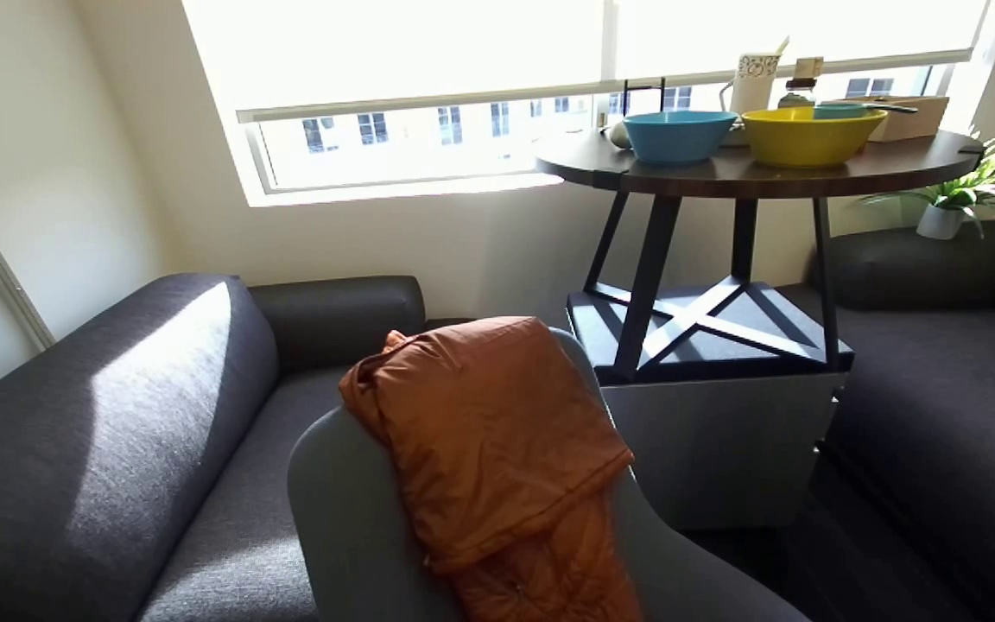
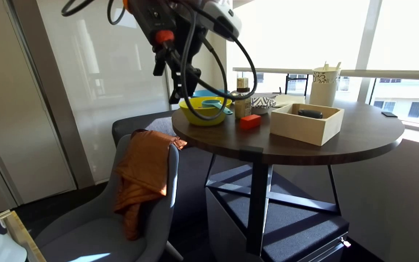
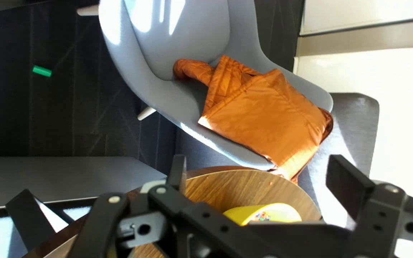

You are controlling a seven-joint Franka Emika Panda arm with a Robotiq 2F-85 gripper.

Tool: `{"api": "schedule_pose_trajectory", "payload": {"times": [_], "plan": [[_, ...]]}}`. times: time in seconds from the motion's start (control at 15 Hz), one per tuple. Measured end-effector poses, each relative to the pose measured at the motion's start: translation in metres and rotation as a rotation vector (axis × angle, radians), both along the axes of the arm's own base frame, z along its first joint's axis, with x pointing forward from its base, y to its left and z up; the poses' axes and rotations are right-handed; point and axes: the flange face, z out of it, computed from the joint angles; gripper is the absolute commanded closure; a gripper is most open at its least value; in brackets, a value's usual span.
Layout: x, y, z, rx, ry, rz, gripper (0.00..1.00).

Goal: Put one scoop of the contents of the yellow bowl in the blue bowl

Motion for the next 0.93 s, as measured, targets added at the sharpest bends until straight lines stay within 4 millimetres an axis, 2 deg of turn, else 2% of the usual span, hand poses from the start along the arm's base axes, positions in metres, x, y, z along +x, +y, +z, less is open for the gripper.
{"api": "schedule_pose_trajectory", "payload": {"times": [0.33, 0.53, 0.93], "plan": [[0.033, -0.037, -0.043, 0.124, -0.012, -0.250, 0.00], [0.047, -0.059, -0.061, 0.163, -0.004, -0.387, 0.00], [0.059, -0.061, -0.072, 0.187, 0.002, -0.409, 0.00]]}}
